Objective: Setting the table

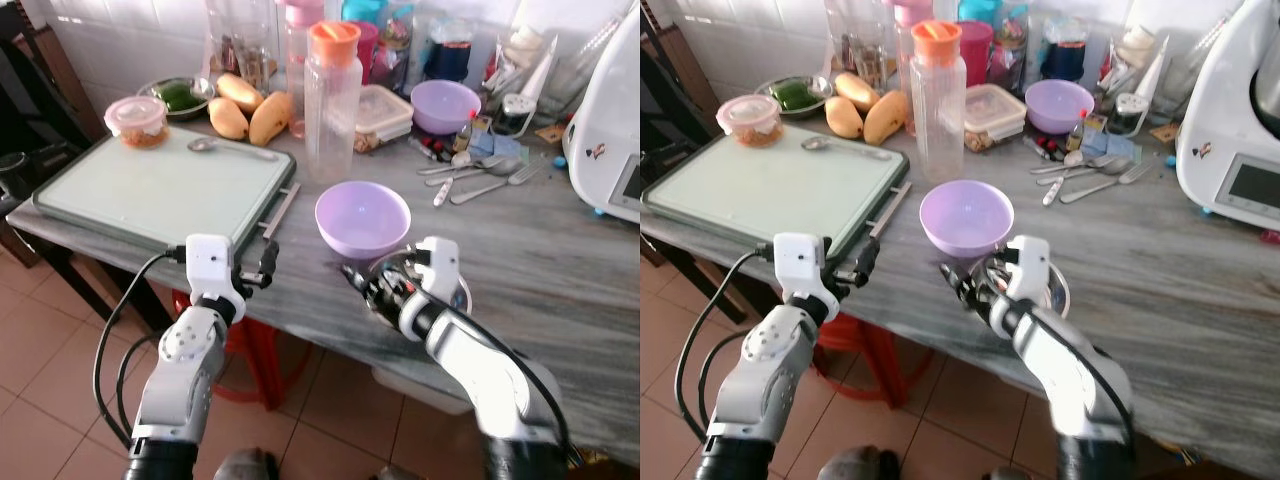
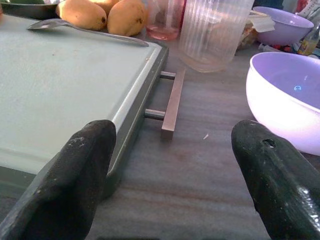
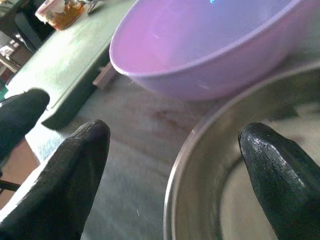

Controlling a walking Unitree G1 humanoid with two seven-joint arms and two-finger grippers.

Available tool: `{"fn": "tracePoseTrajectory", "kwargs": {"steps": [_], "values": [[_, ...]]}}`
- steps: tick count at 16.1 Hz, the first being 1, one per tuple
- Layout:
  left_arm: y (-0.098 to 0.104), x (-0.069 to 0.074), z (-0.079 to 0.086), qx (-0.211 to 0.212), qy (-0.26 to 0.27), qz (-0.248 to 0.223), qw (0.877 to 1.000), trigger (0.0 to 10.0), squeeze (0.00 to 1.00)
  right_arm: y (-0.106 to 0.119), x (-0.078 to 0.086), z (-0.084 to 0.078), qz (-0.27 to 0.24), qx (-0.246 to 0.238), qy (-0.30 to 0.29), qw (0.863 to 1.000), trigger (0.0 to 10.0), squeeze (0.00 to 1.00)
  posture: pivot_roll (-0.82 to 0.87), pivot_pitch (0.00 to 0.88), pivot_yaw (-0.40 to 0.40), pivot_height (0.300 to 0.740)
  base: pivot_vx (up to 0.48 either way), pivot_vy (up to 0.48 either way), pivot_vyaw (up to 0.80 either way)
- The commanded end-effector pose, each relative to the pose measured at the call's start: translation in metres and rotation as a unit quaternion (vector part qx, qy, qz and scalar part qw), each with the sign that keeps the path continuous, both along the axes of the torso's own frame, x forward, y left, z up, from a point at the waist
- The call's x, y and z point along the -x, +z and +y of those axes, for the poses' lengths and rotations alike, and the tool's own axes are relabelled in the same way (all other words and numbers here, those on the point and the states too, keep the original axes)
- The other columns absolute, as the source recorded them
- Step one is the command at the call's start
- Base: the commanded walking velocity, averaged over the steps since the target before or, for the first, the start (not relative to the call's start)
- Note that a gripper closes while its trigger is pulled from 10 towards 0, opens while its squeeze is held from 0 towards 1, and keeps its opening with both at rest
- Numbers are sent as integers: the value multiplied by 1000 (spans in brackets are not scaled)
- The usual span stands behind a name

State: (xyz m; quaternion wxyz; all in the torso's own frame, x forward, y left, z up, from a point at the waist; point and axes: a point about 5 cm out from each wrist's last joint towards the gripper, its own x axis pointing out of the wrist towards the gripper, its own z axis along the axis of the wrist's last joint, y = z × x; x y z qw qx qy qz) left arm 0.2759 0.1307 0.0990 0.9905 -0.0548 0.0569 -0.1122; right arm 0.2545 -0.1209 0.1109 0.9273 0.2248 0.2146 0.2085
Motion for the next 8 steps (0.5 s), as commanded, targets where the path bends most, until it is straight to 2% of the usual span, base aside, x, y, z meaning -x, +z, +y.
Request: {"fn": "tracePoseTrajectory", "kwargs": {"steps": [1, 4, 6, 8], "values": [[1, 0, 3, -5, -3, -3, 1000, 10000, 0, 10, 5, 2, -17, -1, 17, 1000, 10000, 0, -19, 0, 30, 740, 0, 0, 0], [1, 2, 7, 2, 3, -3, 1000, 10000, 0, 19, 24, -1, -40, 13, 38, 998, 10000, 0, -24, 0, 32, 740, 0, 0, 0], [5, 3, 9, 5, 19, -11, 1000, 10000, 0, 37, 28, -2, -135, 51, 45, 988, 10000, 0, -34, 0, 36, 740, 0, 0, 0], [3, 4, 11, 1, 31, -7, 999, 10000, 0, 42, 28, 0, -169, 68, 32, 983, 10000, 0, -30, 0, 37, 740, 0, 0, 0]]}}
